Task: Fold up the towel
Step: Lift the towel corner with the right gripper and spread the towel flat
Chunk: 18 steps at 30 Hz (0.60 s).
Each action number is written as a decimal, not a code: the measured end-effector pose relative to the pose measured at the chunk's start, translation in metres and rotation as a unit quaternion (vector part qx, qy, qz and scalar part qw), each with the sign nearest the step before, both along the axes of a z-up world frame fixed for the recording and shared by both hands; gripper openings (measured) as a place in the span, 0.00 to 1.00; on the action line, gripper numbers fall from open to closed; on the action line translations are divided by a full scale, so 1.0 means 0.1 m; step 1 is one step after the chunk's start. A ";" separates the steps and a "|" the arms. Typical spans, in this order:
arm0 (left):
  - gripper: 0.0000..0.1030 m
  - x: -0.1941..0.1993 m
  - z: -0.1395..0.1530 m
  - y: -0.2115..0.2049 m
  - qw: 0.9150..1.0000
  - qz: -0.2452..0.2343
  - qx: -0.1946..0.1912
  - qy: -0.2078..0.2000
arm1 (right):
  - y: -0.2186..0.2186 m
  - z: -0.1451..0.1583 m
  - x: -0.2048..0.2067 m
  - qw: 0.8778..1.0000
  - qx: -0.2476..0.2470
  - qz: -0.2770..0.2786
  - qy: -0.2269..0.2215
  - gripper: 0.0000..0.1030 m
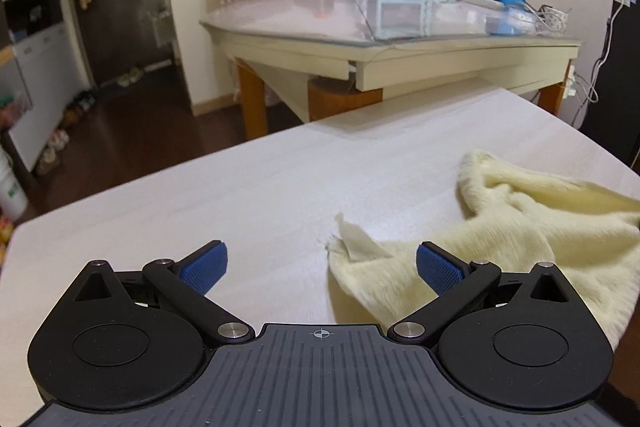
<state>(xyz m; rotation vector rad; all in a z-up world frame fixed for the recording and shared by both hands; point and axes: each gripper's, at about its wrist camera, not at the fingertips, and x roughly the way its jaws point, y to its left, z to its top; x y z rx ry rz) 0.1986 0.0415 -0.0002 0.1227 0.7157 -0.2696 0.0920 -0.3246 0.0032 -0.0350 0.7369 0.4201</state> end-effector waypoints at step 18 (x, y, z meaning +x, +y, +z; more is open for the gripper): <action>0.63 0.20 -0.26 -0.25 0.986 -0.141 0.082 0.039 | 0.52 0.31 0.71 0.993 -0.003 0.094 -0.068 0.53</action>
